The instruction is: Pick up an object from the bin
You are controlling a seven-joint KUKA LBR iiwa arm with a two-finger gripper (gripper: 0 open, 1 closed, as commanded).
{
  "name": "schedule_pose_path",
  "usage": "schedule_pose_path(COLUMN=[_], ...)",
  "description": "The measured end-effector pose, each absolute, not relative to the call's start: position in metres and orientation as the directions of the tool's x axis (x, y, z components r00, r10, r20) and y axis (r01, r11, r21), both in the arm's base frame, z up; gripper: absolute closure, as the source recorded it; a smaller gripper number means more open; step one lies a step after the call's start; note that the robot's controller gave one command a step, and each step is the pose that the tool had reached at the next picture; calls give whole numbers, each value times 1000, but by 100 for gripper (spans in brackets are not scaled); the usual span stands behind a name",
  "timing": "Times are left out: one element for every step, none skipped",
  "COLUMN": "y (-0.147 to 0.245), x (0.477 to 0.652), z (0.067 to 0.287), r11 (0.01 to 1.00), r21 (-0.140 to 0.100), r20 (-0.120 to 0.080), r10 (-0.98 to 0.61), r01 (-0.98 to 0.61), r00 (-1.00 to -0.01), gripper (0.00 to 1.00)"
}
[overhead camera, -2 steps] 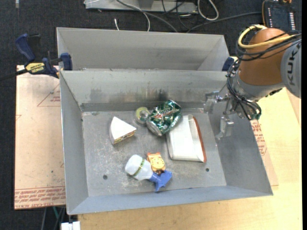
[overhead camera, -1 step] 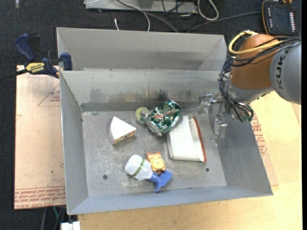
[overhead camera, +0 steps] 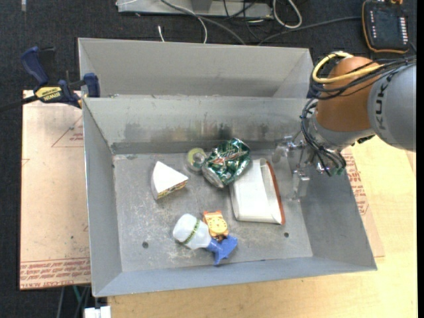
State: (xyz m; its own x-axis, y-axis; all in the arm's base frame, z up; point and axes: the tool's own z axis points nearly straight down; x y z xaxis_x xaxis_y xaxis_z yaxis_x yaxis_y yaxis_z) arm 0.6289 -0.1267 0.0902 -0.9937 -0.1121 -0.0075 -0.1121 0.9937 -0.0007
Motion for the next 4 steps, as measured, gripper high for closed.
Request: schedule_pose_path(y=[-89, -83, -86, -79], x=[655, 660, 655, 654], z=[72, 68, 70, 71], r11=[938, 940, 928, 727], r21=[-5, -5, -5, -12], r20=[-13, -13, -17, -17], r10=[-347, -342, -372, -687], r01=[-347, -342, -372, -687], r00=[-938, -940, -928, -726], gripper=[0, 0, 0, 0])
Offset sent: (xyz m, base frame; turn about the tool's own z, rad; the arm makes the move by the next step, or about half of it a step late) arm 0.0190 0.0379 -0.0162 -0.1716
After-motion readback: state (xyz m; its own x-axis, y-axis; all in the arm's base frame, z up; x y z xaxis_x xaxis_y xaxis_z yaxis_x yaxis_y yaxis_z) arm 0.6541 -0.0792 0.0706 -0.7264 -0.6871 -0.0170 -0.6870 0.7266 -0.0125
